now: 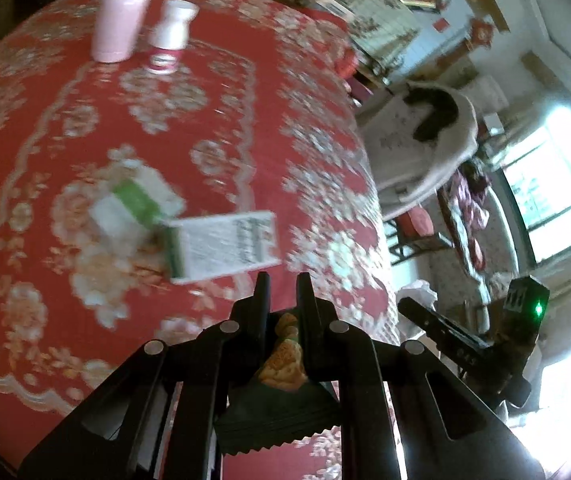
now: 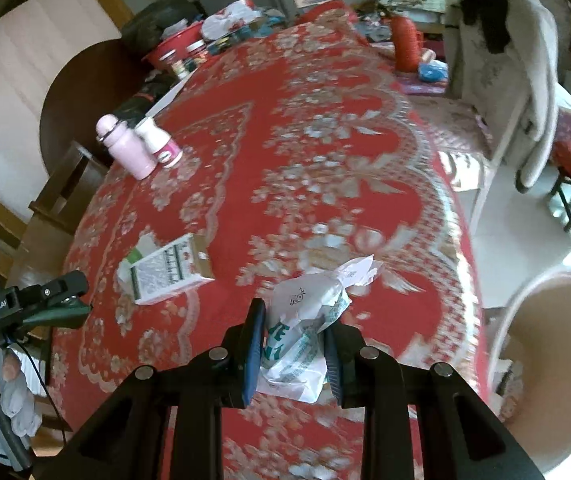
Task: Collect trash
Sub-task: 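Lift the packet and tissue and carry both over the beige bucket, then open both tools to drop the packet and tissue into the bucket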
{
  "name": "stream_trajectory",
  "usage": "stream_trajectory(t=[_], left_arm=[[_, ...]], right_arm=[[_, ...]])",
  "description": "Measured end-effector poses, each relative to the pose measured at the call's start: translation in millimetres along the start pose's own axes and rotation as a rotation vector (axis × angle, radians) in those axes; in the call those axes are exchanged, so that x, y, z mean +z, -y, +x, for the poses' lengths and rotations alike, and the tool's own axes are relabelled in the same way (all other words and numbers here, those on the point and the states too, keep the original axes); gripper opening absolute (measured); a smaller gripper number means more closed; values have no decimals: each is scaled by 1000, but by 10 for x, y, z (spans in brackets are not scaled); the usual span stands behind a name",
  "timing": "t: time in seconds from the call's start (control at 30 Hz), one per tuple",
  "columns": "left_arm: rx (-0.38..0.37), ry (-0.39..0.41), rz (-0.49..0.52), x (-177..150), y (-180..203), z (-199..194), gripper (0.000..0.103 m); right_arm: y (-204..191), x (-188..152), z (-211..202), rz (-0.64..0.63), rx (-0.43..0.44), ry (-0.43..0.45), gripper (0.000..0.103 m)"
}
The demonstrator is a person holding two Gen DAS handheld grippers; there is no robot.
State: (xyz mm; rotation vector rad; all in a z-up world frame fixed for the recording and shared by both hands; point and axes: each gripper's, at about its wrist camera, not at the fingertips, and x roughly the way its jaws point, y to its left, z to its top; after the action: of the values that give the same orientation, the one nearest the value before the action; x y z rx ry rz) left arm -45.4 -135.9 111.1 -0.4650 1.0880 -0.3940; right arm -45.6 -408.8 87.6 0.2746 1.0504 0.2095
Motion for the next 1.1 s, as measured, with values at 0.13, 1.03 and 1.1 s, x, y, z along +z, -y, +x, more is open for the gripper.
stream_trajectory(t=[0.13, 1.03, 1.1], left_arm=[[-25, -39, 71, -114, 430, 270, 10], [-225, -314, 345, -867, 2632, 1887, 10], [-228, -320, 344, -891, 2681, 1942, 10]], right_arm=[[292, -97, -153, 42, -33, 6, 26], [2137, -784, -907, 339, -248, 28, 26], [2183, -806, -923, 345, -252, 28, 26]])
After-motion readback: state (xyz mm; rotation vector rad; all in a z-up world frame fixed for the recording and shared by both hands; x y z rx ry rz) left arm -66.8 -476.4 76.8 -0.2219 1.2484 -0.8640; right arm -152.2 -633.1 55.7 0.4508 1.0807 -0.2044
